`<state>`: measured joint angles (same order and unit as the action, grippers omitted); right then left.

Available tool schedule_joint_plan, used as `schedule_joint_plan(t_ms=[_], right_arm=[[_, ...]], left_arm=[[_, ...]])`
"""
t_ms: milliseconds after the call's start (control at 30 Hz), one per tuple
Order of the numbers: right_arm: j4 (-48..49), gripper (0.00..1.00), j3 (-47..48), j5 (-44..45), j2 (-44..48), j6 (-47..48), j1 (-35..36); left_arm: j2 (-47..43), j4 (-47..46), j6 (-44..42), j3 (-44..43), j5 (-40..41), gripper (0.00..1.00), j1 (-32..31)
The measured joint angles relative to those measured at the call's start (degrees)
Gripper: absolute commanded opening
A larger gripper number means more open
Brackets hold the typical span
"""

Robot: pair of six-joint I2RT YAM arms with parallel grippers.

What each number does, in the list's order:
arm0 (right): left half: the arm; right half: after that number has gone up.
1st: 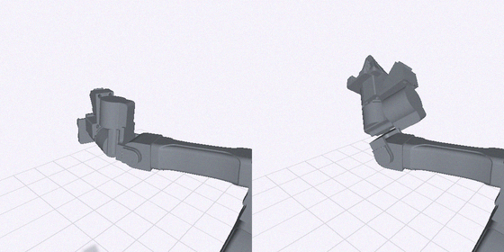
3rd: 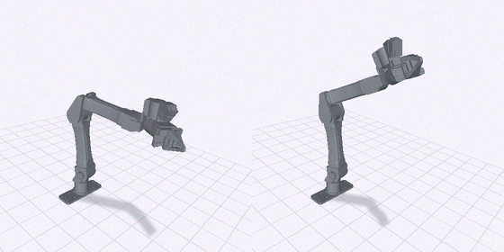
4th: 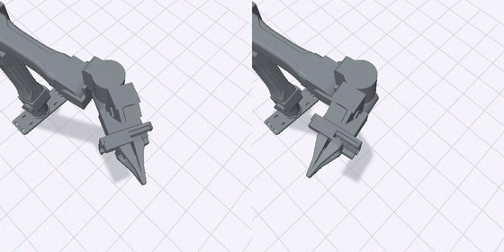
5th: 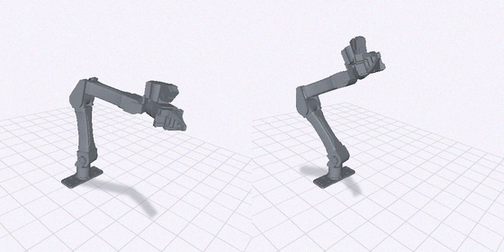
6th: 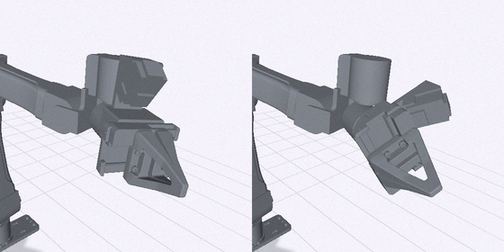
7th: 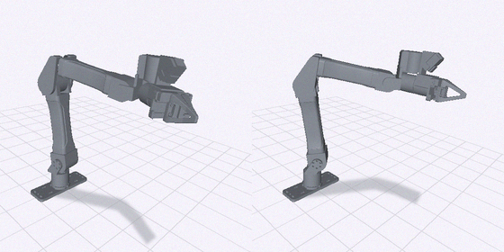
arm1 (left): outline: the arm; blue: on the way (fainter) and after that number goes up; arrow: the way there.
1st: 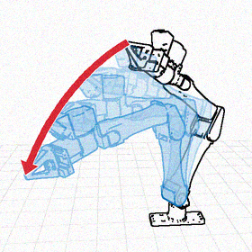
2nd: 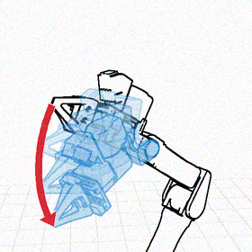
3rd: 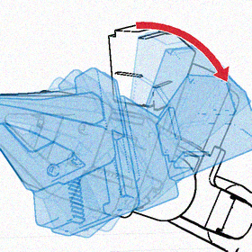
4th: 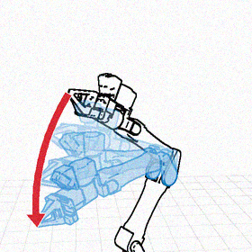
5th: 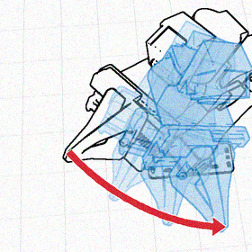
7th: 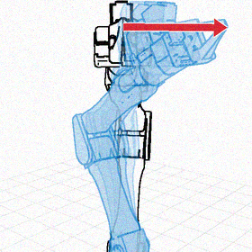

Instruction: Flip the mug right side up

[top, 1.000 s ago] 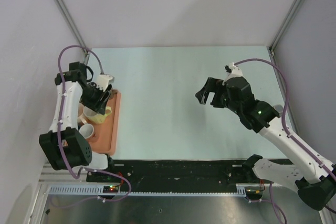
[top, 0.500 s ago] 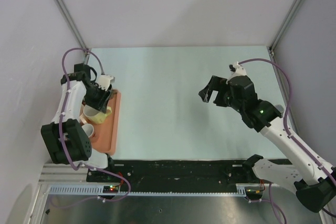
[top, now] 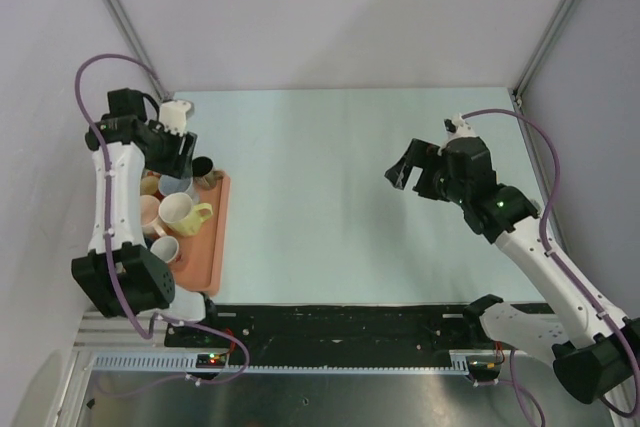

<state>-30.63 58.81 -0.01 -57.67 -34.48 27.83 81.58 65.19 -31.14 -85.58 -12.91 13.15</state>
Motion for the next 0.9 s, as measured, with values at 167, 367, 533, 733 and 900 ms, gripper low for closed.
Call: schedule_joint_plan(t_ms=[167, 367, 533, 733, 900], right_arm=[[-0.7, 0.99, 0.0, -0.94, -0.7, 0.0, -2.43], [-1.97, 0.98, 0.02, -0.79, -0.94, -0.48, -4.81], [-2.43, 0.98, 0.02, -0.74, -1.73, -1.57, -4.85], [-3.63, 0.98, 0.02, -0.68, -1.9, -2.86, -4.83], [-4.74, 0.98, 0.02, -0.39, -1.9, -3.1, -4.83]], left_arm=[[6.95, -0.07, 2.75, -7.43, -0.52, 0.65, 3.56], [14.75, -1.09, 3.13, -11.17, 2.49, 0.65, 6.62], [19.21, -1.95, 2.45, -11.17, 4.46, 0.57, 6.8], [23.45, -4.63, 1.57, -11.15, 7.74, 0.48, 6.8], [24.09, -6.97, 0.68, -10.51, 9.2, 0.39, 6.8]])
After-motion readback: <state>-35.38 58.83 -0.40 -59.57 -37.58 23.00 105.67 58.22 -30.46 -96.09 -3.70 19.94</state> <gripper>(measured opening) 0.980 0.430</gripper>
